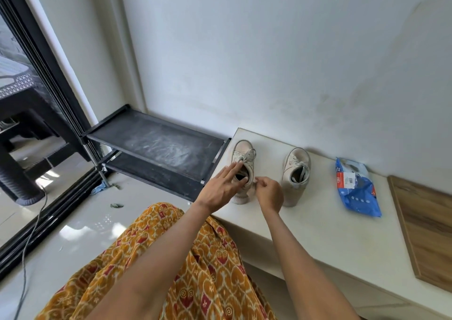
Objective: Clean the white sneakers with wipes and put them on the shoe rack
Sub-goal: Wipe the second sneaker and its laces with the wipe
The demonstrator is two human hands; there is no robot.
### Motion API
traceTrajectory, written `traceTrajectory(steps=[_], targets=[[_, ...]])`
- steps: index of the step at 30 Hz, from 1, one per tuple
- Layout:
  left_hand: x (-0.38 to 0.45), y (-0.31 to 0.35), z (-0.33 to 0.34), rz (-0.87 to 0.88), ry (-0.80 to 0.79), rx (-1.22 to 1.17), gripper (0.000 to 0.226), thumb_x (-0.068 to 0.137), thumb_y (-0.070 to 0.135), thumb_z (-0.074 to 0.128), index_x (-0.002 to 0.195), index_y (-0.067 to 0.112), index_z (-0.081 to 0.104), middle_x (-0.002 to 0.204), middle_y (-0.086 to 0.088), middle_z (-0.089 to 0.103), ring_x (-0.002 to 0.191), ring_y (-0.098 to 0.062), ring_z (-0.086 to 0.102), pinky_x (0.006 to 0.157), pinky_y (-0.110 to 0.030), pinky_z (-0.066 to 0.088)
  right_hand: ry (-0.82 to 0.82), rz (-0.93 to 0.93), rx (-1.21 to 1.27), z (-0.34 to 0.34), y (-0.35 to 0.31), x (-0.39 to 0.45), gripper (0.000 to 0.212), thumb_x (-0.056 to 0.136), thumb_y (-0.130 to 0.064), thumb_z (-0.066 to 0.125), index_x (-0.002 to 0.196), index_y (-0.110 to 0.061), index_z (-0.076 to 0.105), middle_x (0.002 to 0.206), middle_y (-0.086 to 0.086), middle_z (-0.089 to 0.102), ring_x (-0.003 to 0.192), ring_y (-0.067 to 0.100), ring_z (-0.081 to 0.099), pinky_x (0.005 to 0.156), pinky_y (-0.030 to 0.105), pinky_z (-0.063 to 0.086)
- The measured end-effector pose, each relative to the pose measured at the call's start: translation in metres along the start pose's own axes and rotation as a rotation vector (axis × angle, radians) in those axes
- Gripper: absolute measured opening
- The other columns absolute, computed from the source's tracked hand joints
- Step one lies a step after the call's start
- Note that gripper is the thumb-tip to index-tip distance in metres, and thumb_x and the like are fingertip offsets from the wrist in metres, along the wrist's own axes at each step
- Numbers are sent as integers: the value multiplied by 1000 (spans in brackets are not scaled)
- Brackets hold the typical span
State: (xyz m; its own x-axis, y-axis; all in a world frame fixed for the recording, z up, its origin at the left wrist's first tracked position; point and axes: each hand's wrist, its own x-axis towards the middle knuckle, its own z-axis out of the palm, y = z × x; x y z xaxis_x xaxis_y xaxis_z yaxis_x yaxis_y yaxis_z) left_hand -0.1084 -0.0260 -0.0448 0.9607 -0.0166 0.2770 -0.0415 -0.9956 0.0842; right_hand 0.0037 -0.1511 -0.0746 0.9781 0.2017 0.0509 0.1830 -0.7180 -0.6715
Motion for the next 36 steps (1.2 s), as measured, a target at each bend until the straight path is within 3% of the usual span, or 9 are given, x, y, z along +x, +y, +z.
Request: traceTrajectory(steps=[4,10,14,17,21,26,30,34,36], targets=[[2,-3,8,-11,28,24,41,97,24,49,138,25,45,157,-15,10,144,-30,13,112,-34,16,137,40,202,12,-7,-13,21,86,-24,59,102,-27,72,93,8,71,85,25,64,69,36,54],[3,-2,16,-23,51,14,42,96,22,51,138,24,45,155,-18,14,144,-33,14,116,-42,20,-93,41,-79,16,29,-14,20,86,-23,58,100,-25,72,96,9,71,93,31,62,67,31,47],[6,-2,17,-64,18,-2,42,96,23,48,138,30,44,157,-15,9,145,-33,11,118,-42,19,77,35,331,7,0,-10,25,89,-25,56,108,-19,71,106,6,71,102,23,63,84,33,52],[4,0,18,-88,4,0,45,96,17,48,139,29,43,157,-13,9,145,-33,11,118,-43,21,-92,87,435,14,-8,-17,35,97,-25,44,128,-18,57,128,7,59,121,23,50,101,34,41],[5,0,13,-86,-40,-29,53,96,6,44,143,29,36,159,-7,6,145,-30,10,115,-38,24,-283,130,607,19,1,-15,38,101,-29,36,138,-25,47,135,-8,48,121,8,45,98,23,38],[7,4,9,-93,-49,-82,54,94,2,43,143,25,38,159,-4,9,145,-26,15,111,-36,32,13,64,532,11,6,-37,27,93,-20,57,116,-10,66,104,0,69,90,8,59,77,23,47],[9,3,11,-91,-27,-122,49,90,0,50,134,21,51,156,-6,19,142,-29,25,97,-42,48,-10,9,422,12,25,-57,22,86,-24,67,100,-8,73,89,4,72,80,18,64,67,26,49],[11,-4,5,-69,-30,-133,35,90,2,52,119,17,64,154,-5,26,136,-27,38,82,-43,55,121,178,548,5,10,-32,14,86,-17,60,72,-15,62,70,1,62,67,17,54,58,27,38],[11,-9,0,-22,-27,-137,29,91,6,54,113,18,67,153,-3,29,124,-26,51,76,-38,55,102,179,557,5,0,-14,12,88,-18,57,76,-15,60,75,0,62,71,18,54,62,28,38]])
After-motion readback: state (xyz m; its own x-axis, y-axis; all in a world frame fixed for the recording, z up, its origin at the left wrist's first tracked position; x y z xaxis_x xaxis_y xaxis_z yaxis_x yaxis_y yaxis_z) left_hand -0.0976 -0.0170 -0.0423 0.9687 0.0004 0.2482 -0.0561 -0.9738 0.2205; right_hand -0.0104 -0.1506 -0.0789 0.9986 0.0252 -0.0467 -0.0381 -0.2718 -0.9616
